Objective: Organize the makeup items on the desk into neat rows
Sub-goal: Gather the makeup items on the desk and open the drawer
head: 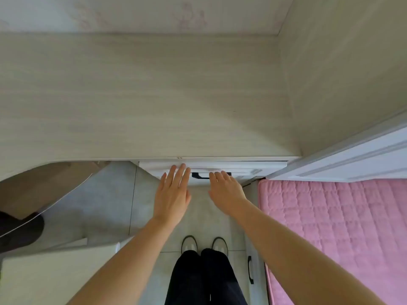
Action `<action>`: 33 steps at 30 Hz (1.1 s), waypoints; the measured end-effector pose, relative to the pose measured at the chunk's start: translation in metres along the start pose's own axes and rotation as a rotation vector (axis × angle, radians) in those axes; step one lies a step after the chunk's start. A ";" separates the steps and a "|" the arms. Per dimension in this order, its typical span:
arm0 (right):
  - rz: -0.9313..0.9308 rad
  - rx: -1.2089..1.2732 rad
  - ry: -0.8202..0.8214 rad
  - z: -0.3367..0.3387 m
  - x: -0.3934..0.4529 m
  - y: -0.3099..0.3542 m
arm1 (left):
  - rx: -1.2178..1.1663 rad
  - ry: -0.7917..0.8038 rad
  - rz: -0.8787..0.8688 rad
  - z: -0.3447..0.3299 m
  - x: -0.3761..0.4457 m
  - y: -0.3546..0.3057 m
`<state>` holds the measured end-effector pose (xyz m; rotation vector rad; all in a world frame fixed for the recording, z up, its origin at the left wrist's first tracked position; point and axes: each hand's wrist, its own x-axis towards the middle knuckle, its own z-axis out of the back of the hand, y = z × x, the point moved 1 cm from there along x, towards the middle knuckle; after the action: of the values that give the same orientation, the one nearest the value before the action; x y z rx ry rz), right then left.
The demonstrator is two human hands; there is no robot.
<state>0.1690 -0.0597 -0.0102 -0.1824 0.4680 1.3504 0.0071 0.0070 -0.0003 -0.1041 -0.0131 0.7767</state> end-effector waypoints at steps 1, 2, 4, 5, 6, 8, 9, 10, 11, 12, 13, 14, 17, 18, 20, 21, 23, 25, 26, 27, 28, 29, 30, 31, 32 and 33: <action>-0.024 0.003 0.014 -0.003 0.004 0.000 | -0.006 0.012 0.014 -0.001 0.002 0.001; -0.049 0.029 0.014 -0.006 0.006 -0.001 | -0.020 0.000 0.018 0.000 0.004 0.002; -0.067 0.035 0.040 -0.013 0.007 -0.002 | 0.003 -0.036 0.007 -0.004 0.003 0.002; -0.071 0.041 0.063 -0.016 0.008 -0.001 | 0.004 -0.041 0.002 -0.005 0.003 0.002; -0.066 0.044 0.076 -0.019 0.008 -0.001 | -0.002 -0.045 -0.005 -0.007 0.004 0.002; -0.059 0.060 0.072 -0.018 0.011 -0.003 | -0.004 -0.076 -0.005 -0.008 0.005 0.003; -0.056 0.065 0.079 -0.018 0.014 -0.005 | -0.004 -0.079 -0.002 -0.008 0.006 0.003; -0.049 0.064 0.085 -0.017 0.016 -0.007 | -0.012 -0.078 0.002 -0.008 0.008 0.003; -0.049 0.067 0.096 -0.015 0.017 -0.008 | -0.016 -0.081 0.004 -0.008 0.010 0.002; -0.048 0.070 0.105 -0.015 0.018 -0.009 | -0.020 -0.087 0.005 -0.008 0.011 0.001; -0.048 0.071 0.114 -0.015 0.018 -0.009 | -0.021 -0.090 0.012 -0.008 0.012 0.001; -0.045 0.069 0.118 -0.016 0.018 -0.008 | -0.023 -0.094 0.018 -0.009 0.013 0.000; -0.037 0.060 0.129 -0.018 0.011 -0.005 | -0.025 -0.089 0.027 -0.010 0.013 -0.001; -0.036 0.064 0.133 -0.020 0.007 -0.004 | -0.024 -0.082 0.028 -0.011 0.013 -0.002; -0.030 0.068 0.131 -0.024 -0.003 -0.001 | -0.031 -0.078 0.021 -0.011 0.013 -0.003; -0.024 0.068 0.128 -0.026 -0.009 0.000 | -0.032 -0.075 0.017 -0.012 0.013 -0.004; -0.013 0.078 0.123 -0.031 -0.021 0.002 | -0.031 -0.068 0.011 -0.014 0.012 -0.006; 0.004 0.086 0.123 -0.034 -0.032 0.003 | -0.026 -0.081 0.009 -0.016 0.008 -0.008; 0.015 0.079 0.121 -0.035 -0.036 0.003 | -0.021 -0.096 0.006 -0.017 0.006 -0.009; 0.026 0.070 0.118 -0.035 -0.041 0.003 | -0.019 -0.111 0.005 -0.018 0.004 -0.010; 0.033 0.069 0.113 -0.035 -0.045 0.004 | -0.021 -0.124 0.007 -0.020 0.001 -0.011; 0.036 0.079 0.100 -0.035 -0.049 0.004 | -0.025 -0.133 0.009 -0.021 -0.001 -0.012; 0.039 0.093 0.078 -0.035 -0.053 0.005 | -0.027 -0.140 0.011 -0.021 -0.003 -0.012; 0.048 0.104 0.039 -0.033 -0.057 0.005 | -0.028 -0.144 0.012 -0.022 -0.005 -0.013; 0.067 0.109 -0.017 -0.030 -0.061 0.006 | -0.031 -0.146 0.013 -0.022 -0.007 -0.013; 0.088 0.121 -0.088 -0.028 -0.064 0.006 | -0.036 -0.148 0.014 -0.022 -0.008 -0.013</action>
<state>0.1484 -0.1262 -0.0070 -0.0026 0.4861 1.4057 0.0118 -0.0098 -0.0209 -0.0811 -0.1675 0.7970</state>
